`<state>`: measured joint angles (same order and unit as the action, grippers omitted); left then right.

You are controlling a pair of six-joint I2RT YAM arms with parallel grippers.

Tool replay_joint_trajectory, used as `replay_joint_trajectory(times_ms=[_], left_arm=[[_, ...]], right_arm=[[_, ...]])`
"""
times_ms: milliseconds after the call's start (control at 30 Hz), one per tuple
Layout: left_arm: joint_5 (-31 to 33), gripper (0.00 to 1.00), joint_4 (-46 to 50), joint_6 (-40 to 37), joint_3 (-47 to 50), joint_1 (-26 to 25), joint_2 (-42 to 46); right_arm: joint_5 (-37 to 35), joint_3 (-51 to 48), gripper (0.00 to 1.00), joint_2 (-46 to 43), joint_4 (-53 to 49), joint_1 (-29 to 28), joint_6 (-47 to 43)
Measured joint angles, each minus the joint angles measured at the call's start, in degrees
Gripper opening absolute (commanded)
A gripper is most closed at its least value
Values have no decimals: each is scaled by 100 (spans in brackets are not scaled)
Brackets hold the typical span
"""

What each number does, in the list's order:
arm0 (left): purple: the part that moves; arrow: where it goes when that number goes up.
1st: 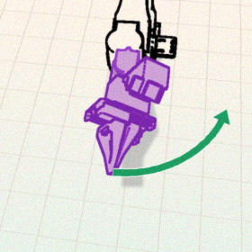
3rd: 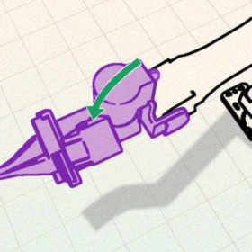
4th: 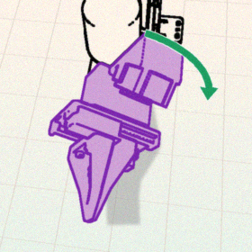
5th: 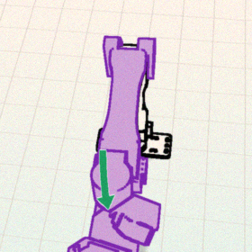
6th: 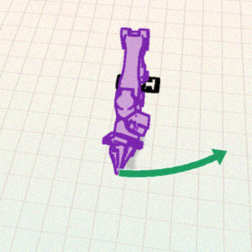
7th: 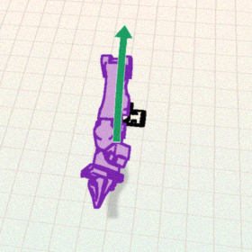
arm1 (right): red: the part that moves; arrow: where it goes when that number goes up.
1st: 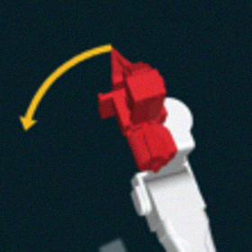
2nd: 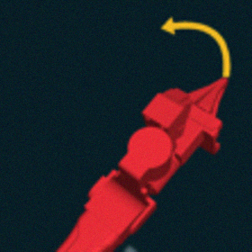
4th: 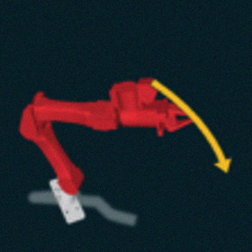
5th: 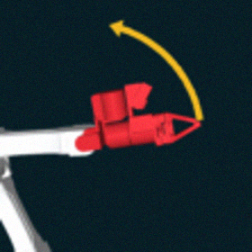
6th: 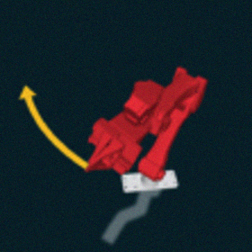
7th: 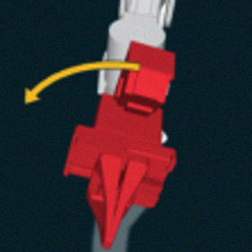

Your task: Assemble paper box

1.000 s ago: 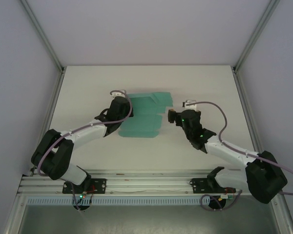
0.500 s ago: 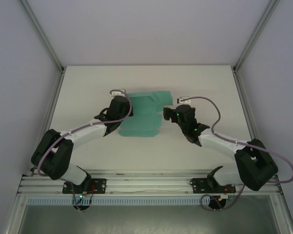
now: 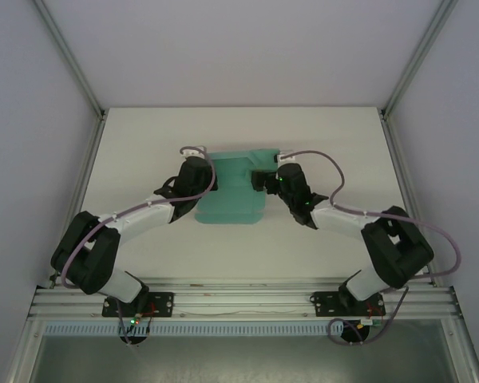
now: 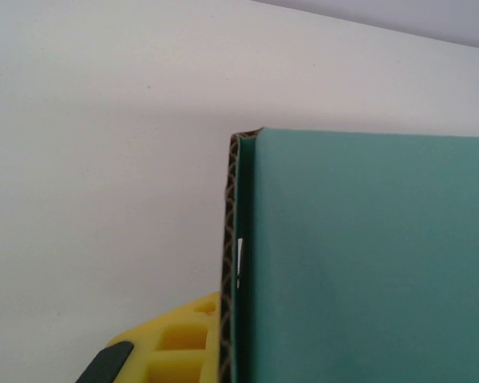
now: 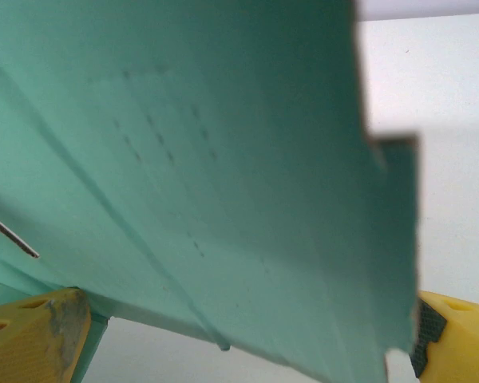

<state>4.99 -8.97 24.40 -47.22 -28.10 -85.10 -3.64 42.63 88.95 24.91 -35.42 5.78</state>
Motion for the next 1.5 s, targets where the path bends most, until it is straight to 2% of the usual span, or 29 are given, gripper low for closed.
replay_joint_trajectory(times_ms=[133, 267, 400, 500, 600, 667, 767, 933, 1133, 1333, 1500], left_arm=[[48, 0, 107, 20, 0, 28, -4], [83, 0, 107, 20, 0, 37, -4], [79, 0, 107, 15, 0, 37, -4], [81, 0, 107, -4, 0, 42, -4], [37, 0, 107, -52, 0, 42, -22], [-28, 0, 105, -114, 0, 44, -26], [-136, 0, 92, -205, 0, 50, -26], [-289, 0, 63, -310, 0, 52, -26], [-487, 0, 59, -356, 0, 52, -26], [-629, 0, 48, -354, 4, 52, -26], [-632, 0, 50, -361, 17, 52, -26]], right_arm=[[-476, 79, 100, 186, 129, -208, -70], [-538, 85, 100, 59, 22, -245, -74], [-514, -61, 100, -636, -304, -240, -118], [-177, -262, 100, -1384, -592, -105, -160], [586, -372, 100, -1915, -964, 481, -151], [1322, -374, 100, -2048, -1207, 1064, -138], [2524, -356, 94, -2052, -1521, 1867, -155], [4282, 55, 83, -1740, -2107, 2656, -295], [5545, 802, 75, -1093, -2557, 2955, -743], [6242, 1421, 73, -367, -3099, 2964, -1318], [6990, 1513, 72, -151, -3504, 2973, -1965]])
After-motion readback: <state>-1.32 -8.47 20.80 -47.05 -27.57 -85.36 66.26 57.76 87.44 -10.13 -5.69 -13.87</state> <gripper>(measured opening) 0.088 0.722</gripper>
